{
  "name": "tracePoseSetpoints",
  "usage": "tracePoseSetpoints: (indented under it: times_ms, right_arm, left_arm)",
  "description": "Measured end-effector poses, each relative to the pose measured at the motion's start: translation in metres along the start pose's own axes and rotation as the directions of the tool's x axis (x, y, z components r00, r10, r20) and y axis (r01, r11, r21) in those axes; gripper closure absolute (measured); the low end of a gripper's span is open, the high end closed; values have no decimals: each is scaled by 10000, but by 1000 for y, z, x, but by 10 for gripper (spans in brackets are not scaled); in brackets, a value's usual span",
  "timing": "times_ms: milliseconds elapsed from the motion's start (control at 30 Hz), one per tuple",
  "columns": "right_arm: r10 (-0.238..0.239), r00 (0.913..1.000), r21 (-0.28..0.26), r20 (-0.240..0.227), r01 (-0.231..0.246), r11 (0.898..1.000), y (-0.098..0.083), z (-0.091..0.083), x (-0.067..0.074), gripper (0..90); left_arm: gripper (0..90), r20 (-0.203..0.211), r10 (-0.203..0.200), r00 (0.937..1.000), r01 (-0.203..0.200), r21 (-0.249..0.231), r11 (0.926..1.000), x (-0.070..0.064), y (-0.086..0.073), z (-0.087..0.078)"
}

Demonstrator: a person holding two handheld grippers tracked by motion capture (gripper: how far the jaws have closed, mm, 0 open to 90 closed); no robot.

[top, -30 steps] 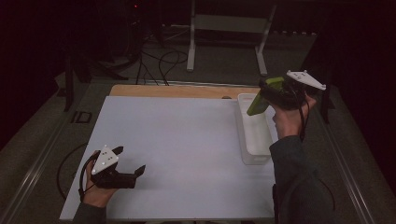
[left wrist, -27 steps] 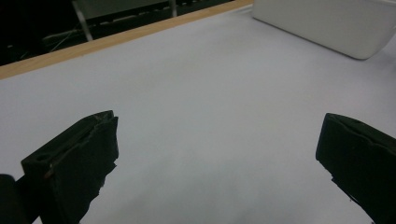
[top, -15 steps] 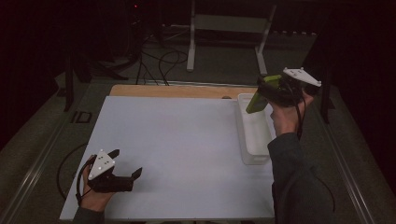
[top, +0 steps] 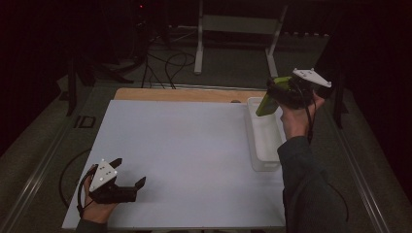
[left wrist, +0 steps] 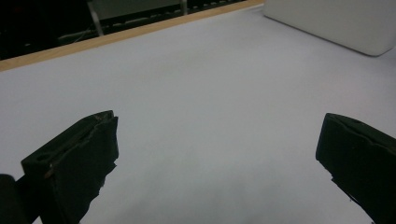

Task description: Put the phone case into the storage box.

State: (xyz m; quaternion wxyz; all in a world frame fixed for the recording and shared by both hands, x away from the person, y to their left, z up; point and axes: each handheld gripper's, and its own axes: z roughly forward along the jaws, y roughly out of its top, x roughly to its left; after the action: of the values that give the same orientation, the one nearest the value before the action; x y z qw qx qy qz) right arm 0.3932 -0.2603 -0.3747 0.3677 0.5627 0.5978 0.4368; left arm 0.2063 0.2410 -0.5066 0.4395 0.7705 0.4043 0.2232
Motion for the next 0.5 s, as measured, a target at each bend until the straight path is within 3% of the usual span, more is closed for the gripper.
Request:
tracePoseSetpoints:
  times_ms: [500]
  right_arm:
    - [-59,9996,263,289,51,9996,-2,13,0,181]
  left_arm:
    - [0,-173,-14,9999,11,-229,9997,-1,-6,-5]
